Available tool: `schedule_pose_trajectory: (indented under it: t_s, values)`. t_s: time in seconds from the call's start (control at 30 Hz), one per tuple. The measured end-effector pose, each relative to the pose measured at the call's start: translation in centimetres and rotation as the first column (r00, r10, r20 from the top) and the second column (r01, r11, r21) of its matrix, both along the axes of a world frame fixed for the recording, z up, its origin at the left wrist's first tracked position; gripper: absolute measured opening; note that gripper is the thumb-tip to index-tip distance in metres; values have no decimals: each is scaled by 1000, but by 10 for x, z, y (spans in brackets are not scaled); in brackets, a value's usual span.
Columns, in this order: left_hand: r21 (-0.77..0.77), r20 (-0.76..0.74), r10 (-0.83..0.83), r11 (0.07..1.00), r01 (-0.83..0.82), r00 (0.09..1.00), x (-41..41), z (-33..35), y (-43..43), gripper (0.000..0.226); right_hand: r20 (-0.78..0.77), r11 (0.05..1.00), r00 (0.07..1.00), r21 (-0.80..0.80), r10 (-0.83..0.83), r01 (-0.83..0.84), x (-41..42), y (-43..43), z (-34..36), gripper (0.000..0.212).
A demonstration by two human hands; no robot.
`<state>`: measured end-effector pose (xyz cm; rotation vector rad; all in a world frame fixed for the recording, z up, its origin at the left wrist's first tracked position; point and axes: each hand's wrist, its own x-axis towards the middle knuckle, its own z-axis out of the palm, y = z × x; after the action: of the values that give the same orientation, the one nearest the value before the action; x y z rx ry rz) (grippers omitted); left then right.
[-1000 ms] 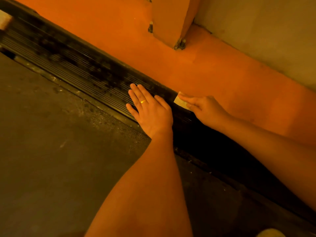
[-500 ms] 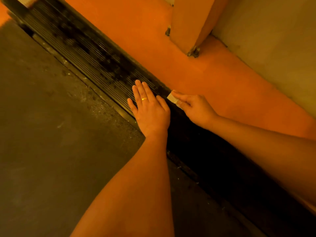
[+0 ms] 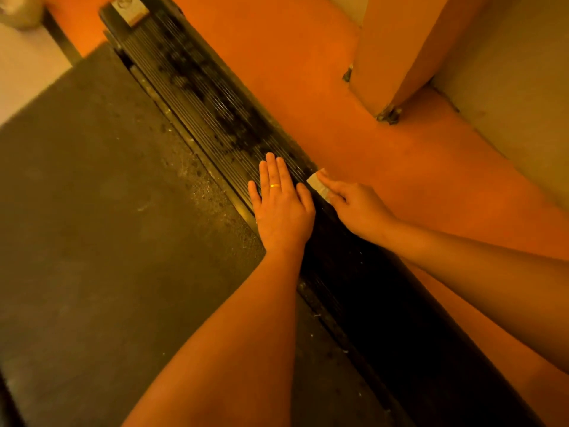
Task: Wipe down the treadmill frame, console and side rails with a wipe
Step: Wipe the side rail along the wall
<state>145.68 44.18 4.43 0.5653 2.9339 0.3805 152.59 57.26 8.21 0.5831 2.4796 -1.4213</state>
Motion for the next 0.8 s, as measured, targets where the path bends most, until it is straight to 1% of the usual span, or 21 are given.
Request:
schedule_pose_trajectory:
  t_s: [0.13,0.2,0.37,0.47,0.6,0.67,0.8]
  values:
    - [0,0,4,1000,-4,1000,0,1,-1,65,-11,996,1000,-90,-18,17,31,3,-6,49]
    - [1,6,15,1000,-15,1000,1,2,1,65,-12,995,1000,-97,-2,1,39,6,-10,50]
    - [14,12,20,1000,-21,1000,0,1,3,63,-22,981,988,-118,151,-152,17,20,-20,53]
    - [8,8,24,1000,-24,1000,0,0,2,64,-5,980,987,-121,161,-160,5,20,-22,55]
    - [13,18,13,1000,-13,1000,0,-3,2,63,49,977,978,-86,202,-197,-2,24,-18,55]
    - [15,15,12,1000,-12,1000,-1,-4,1,62,75,981,981,-90,180,-174,-9,22,-14,54]
    - [24,16,-1,1000,1,1000,1,-4,-1,64,94,996,993,-70,68,-62,-27,9,-9,52]
